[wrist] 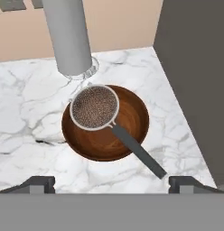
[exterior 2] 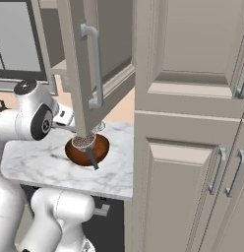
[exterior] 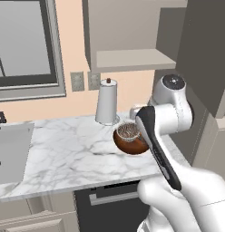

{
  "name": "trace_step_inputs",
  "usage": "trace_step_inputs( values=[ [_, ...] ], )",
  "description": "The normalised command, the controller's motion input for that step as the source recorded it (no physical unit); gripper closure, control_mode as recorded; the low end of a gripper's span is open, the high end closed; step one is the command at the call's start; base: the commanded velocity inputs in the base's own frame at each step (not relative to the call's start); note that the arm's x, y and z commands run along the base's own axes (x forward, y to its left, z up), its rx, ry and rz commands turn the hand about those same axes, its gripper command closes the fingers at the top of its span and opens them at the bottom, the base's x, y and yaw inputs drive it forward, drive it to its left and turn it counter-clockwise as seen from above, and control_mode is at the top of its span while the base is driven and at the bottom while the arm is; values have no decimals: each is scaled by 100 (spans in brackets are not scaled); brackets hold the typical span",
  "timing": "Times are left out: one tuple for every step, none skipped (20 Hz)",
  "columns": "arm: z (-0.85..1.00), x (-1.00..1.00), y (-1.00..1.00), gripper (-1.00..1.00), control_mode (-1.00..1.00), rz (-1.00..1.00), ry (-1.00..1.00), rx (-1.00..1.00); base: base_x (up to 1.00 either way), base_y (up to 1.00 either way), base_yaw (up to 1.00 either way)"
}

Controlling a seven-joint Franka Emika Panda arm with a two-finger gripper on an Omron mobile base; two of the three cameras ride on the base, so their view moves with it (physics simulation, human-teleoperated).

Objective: Open the cabinet and setup a tea strainer by placing it in the bowl upright.

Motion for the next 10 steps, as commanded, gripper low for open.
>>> trace_step_inputs(
  values=[
    [56, -52, 9, -100, -100, 3, -26, -3, 0, 0, 0],
    [54, -53, 6, -100, -100, 4, -26, 0, 0, 0, 0],
    [51, -56, 1, -100, -100, 5, -27, 0, 0, 0, 0],
    [58, -57, 0, -100, -100, 5, -28, 0, 0, 0, 0],
    [60, -61, 4, -100, -100, 5, -28, 0, 0, 0, 0],
    [54, -51, 13, -100, -100, 5, -20, 0, 0, 0, 0],
    [41, -46, 42, -100, -100, 9, -10, 0, 0, 0, 0],
    [23, -37, 51, -100, -100, 9, 0, 0, 0, 0, 0],
    [18, -29, 49, -100, -100, 7, 0, 0, 0, 0, 0],
    [12, -38, 57, -100, -100, 6, 0, 0, 0, 0, 0]
  ],
)
